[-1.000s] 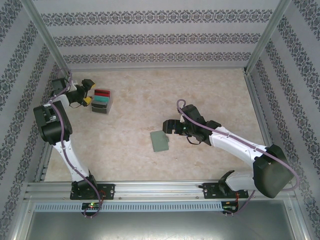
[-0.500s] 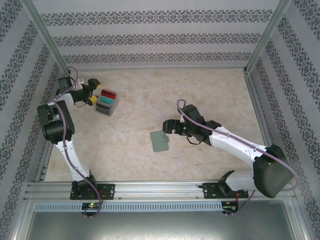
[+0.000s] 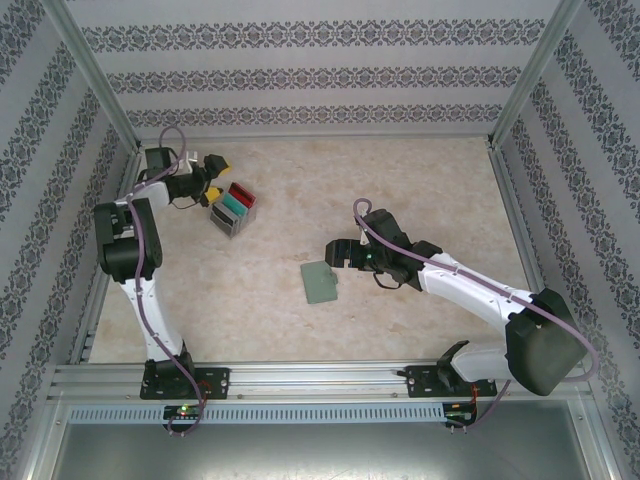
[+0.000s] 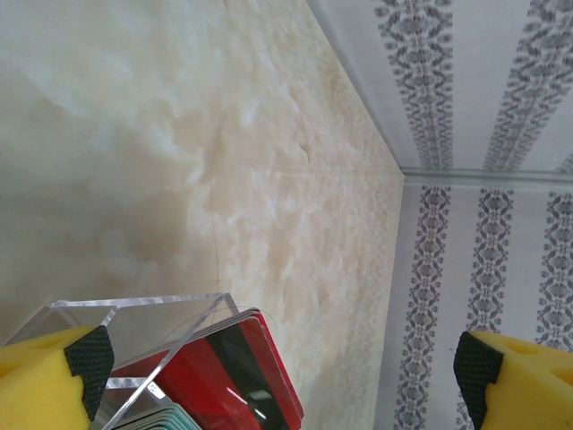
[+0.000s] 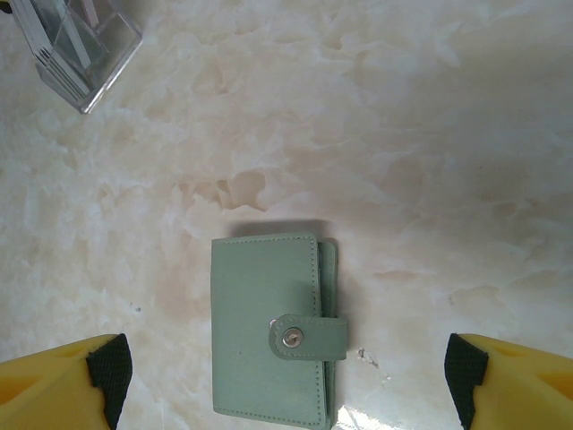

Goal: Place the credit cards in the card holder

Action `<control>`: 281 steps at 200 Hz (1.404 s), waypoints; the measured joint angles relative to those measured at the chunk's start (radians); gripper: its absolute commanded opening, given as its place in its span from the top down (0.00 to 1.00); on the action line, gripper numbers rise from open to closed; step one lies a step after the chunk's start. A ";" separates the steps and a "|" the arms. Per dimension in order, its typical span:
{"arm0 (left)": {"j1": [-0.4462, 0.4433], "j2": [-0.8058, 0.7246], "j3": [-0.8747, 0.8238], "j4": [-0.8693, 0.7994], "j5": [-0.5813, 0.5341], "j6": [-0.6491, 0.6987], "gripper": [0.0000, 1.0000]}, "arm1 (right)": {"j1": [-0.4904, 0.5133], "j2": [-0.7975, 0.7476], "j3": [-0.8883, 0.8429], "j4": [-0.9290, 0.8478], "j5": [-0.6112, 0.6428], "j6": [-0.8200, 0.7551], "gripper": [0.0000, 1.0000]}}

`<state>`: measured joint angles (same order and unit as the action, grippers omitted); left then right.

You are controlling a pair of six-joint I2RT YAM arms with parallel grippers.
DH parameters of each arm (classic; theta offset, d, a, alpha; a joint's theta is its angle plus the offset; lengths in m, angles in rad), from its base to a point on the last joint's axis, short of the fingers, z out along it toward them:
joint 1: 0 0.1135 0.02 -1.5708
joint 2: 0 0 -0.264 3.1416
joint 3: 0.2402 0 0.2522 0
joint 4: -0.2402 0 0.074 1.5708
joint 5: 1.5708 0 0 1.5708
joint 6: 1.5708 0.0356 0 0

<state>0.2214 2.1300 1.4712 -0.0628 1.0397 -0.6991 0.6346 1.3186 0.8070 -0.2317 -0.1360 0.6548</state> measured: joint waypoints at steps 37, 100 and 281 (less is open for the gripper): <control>-0.057 -0.020 -0.032 -0.003 -0.024 0.010 0.00 | -0.016 0.000 -0.003 -0.003 0.000 0.000 0.08; -0.097 -0.147 -0.267 0.060 -0.078 -0.045 0.00 | -0.018 0.010 -0.011 -0.003 -0.005 0.000 0.08; -0.469 -0.240 -0.287 0.126 -0.407 -0.203 0.01 | -0.100 0.114 0.019 -0.030 -0.094 -0.035 0.20</control>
<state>-0.2478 1.8904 1.1839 0.0628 0.6323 -0.9016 0.5350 1.4322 0.8265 -0.2615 -0.2298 0.6197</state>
